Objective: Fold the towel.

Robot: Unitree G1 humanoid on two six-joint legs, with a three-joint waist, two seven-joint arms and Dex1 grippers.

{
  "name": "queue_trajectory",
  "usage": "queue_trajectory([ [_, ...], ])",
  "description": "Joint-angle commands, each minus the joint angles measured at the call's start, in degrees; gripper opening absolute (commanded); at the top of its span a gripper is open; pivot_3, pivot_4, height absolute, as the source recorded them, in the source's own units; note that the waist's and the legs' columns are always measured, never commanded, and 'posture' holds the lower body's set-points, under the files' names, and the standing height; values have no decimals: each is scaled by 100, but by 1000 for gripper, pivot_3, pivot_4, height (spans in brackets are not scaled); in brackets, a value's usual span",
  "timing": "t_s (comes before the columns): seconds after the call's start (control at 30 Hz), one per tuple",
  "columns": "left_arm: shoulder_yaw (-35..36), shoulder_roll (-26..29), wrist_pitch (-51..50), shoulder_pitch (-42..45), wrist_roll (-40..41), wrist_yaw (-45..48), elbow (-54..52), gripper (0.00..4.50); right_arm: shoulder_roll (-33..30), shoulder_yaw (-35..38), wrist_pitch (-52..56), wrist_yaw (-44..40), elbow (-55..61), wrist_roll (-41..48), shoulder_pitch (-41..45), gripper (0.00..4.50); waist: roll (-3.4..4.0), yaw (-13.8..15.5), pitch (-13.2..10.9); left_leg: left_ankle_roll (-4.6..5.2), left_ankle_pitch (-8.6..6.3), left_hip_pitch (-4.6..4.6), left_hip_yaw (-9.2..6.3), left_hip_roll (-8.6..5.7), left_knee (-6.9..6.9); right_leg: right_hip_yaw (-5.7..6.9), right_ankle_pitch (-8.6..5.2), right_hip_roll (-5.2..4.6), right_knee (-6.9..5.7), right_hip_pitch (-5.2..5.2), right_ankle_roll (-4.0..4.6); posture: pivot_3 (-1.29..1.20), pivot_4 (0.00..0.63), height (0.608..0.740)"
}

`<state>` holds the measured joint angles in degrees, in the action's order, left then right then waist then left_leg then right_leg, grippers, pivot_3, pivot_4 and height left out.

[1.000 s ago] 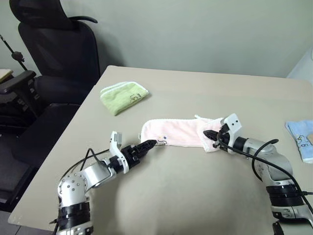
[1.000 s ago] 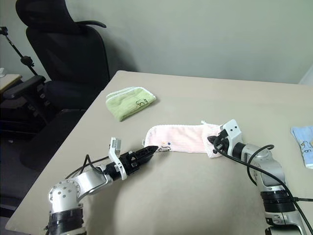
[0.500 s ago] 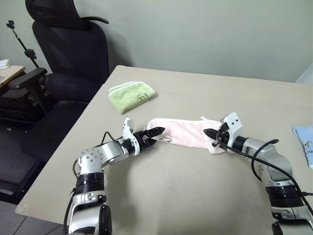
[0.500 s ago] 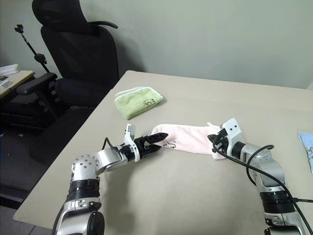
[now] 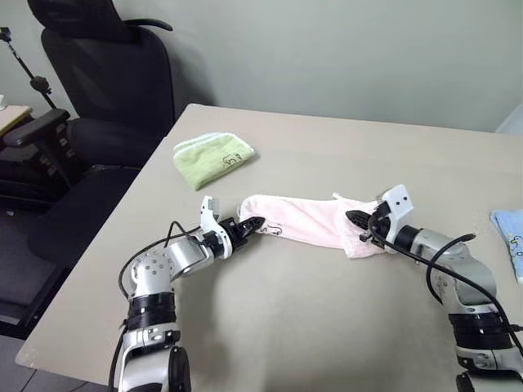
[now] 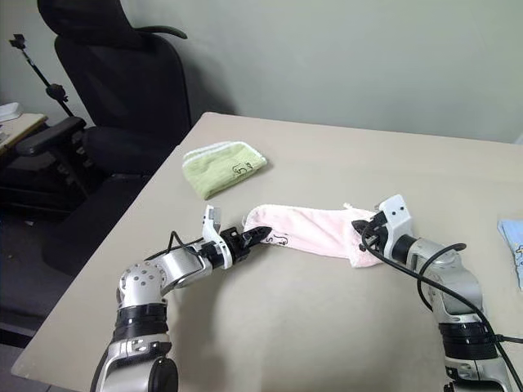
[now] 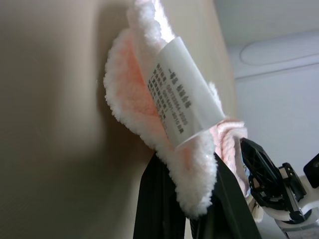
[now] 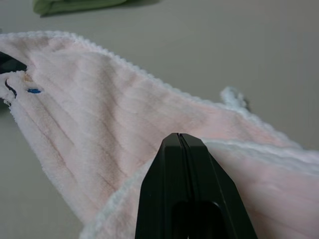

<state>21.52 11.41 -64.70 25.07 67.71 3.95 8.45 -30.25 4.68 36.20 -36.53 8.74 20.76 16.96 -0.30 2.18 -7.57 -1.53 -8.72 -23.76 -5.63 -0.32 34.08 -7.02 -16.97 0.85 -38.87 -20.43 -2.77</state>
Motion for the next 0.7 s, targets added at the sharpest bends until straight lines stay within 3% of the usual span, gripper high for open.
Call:
queue_trajectory([
  [0.03,317,127,276,-64,152,211,-444,8,-115,369,-17,24,288,191,57,0,-27,-34,-16,-9,4,-13,-3,8,0,0,1,4,-1,-13,2,0,150,740],
  [0.1,327,321,296,-44,124,368,-633,8,-155,512,7,35,272,250,72,0,-44,-62,-26,-58,32,-31,-6,16,0,0,10,5,0,-29,-11,0,150,740],
  [0.23,133,938,321,106,-62,966,-1078,8,-270,810,-13,76,126,310,134,0,-73,-79,-43,-62,28,-52,-10,25,1,-8,20,6,2,-50,-45,0,150,740],
  [0.37,-877,1423,438,428,-724,1823,-1531,8,-243,950,-30,161,-46,351,296,0,-76,-50,-44,-50,7,-65,-19,20,5,-11,37,0,9,-51,-11,0,150,740],
  [0.47,-1890,1595,779,772,-1499,2443,-1715,8,-189,1020,-49,273,-185,358,452,0,-76,-35,-45,16,-38,-73,-19,15,18,-12,40,-8,20,-50,-9,0,150,740],
  [0.57,-2589,1447,1066,1219,-2040,2876,-1559,8,-139,1107,-85,406,-347,363,569,0,-77,-58,-44,28,-54,-83,-19,16,33,-18,44,-11,30,-49,-15,0,150,740],
  [0.7,-3635,562,1378,2325,-2864,3210,-750,8,-12,1341,-121,721,-504,395,694,0,-77,-7,-46,40,-64,-116,-35,20,70,-6,51,-17,30,-59,-22,0,150,740],
])
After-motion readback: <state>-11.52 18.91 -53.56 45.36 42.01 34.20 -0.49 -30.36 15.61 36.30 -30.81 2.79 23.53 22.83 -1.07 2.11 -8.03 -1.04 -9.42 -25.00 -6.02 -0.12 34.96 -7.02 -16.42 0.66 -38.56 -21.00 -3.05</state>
